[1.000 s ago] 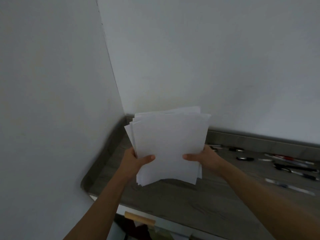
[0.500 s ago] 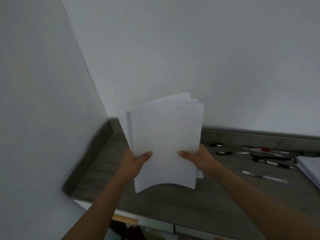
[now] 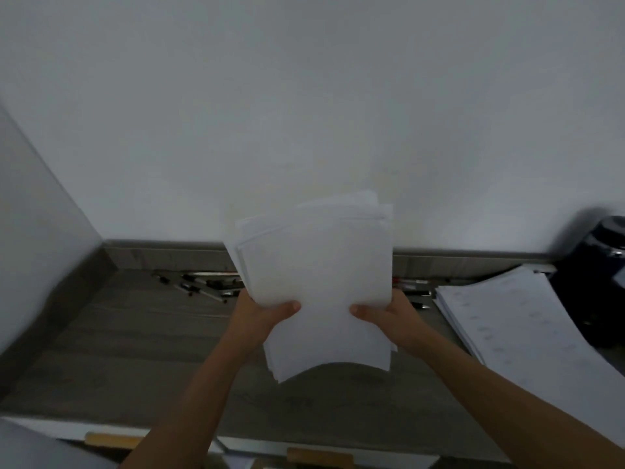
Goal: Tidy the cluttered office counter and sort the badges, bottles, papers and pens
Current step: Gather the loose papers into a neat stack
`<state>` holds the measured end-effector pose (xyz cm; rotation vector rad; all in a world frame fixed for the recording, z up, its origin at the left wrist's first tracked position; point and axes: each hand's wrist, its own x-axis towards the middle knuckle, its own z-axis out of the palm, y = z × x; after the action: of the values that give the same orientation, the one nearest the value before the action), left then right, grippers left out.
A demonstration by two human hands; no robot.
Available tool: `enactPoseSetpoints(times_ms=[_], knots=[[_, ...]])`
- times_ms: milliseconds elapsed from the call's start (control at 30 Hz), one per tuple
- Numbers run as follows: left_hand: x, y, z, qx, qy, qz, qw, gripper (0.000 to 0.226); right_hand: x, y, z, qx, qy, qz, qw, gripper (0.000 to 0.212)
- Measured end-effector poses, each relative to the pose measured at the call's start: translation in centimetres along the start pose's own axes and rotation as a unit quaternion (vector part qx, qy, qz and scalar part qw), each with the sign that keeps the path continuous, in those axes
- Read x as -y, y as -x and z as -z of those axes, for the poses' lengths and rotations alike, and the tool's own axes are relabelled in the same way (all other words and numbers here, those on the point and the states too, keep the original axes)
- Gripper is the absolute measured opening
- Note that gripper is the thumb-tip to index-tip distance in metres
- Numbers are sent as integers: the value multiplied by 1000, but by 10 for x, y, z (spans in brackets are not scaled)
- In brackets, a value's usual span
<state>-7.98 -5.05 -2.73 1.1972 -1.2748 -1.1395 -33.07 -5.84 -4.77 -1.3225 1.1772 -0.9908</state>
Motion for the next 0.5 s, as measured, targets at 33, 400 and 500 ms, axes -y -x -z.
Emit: enactPoseSetpoints(times_ms=[33, 400, 500], knots=[[1, 4, -6, -4, 4, 12, 1000, 58, -3, 3, 6, 2, -9, -12, 1000, 25], [-74, -5, -31, -157, 75, -17, 985, 57, 26, 16, 16, -28, -79, 45, 996, 36], [-76, -13, -29, -146, 16, -37, 988, 42, 26, 19, 9, -20, -49, 51, 997, 49]])
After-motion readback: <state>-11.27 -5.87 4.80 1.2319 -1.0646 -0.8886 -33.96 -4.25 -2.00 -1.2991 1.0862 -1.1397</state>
